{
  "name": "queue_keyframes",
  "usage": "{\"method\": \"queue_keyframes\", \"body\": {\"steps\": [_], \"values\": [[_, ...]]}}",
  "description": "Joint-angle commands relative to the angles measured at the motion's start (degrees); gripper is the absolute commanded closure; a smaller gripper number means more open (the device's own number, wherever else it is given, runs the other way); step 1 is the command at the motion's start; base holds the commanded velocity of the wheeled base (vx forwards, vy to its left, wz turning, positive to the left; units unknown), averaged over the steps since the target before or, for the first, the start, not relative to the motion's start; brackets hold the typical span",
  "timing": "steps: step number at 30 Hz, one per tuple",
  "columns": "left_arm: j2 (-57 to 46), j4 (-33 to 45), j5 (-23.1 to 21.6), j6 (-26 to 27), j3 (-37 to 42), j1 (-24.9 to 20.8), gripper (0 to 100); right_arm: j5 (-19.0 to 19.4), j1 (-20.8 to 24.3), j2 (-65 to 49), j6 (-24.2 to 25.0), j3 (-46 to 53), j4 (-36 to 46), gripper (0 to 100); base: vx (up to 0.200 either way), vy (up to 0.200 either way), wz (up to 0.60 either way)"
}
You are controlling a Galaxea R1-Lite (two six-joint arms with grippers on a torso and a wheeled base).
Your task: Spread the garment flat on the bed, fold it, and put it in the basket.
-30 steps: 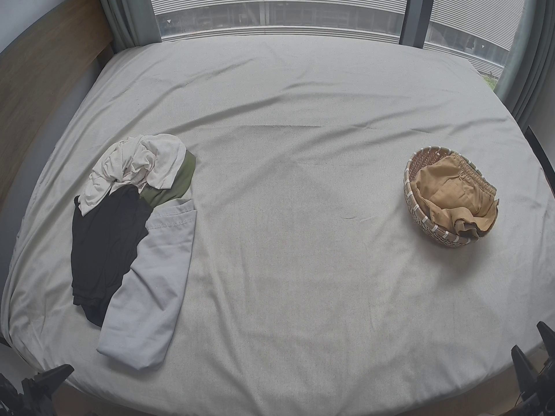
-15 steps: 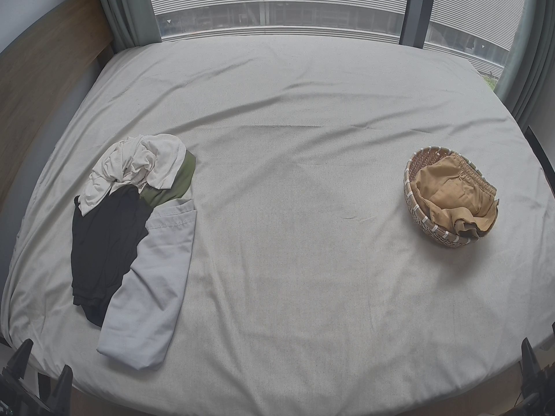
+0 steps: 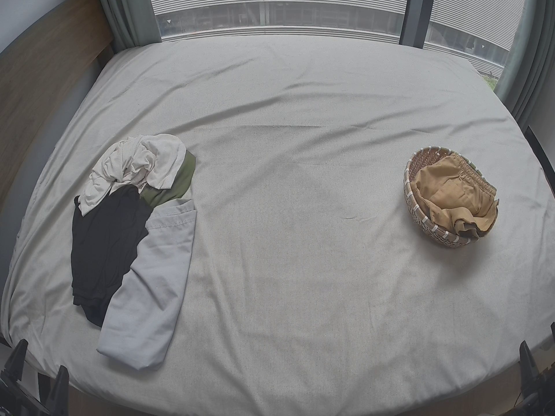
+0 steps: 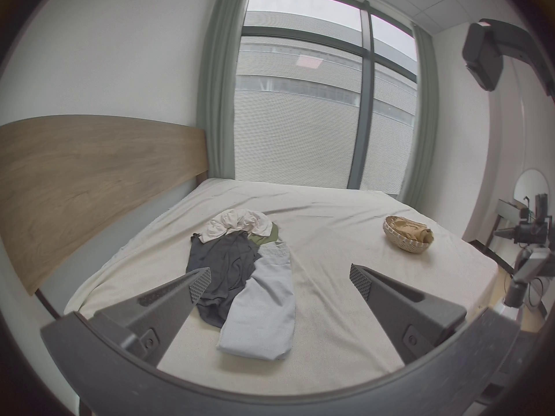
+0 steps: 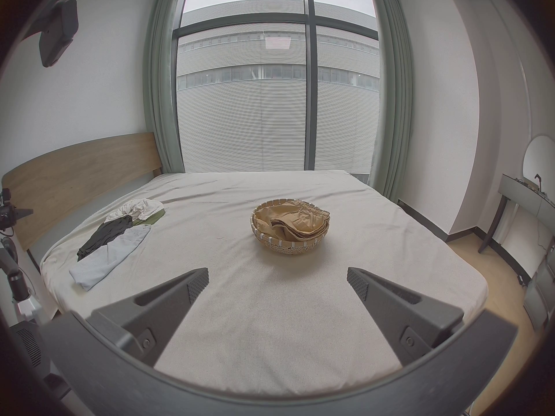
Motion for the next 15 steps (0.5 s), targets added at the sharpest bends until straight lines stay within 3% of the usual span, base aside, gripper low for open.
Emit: {"method": "queue_keyframes", "body": {"steps": [1, 3, 10, 13, 15], "values": [[-0.8, 0.1, 2.1, 4.7, 1.0, 0.0, 0, 0.0, 0.0, 0.1, -0.1, 1.0, 0.0, 0, 0.000, 0.000, 0.00], [-0.8, 0.2, 0.8, 7.0, 1.0, 0.0, 0, 0.0, -0.1, 0.1, -0.2, 1.0, -0.1, 0, 0.000, 0.000, 0.00], [-0.8, 1.2, 1.4, 5.1, 0.7, 0.0, 0, 0.0, 0.0, 0.1, -0.1, 1.0, -0.1, 0, 0.000, 0.000, 0.00], [-0.8, 1.2, 8.7, 4.9, 0.7, 0.0, 0, 0.0, 0.0, 0.1, -0.1, 1.0, -0.1, 0, 0.000, 0.000, 0.00], [-0.7, 0.9, 11.0, 5.6, 0.8, 0.2, 0, 0.0, 0.0, 0.1, -0.1, 1.0, -0.1, 0, 0.000, 0.000, 0.00]]}}
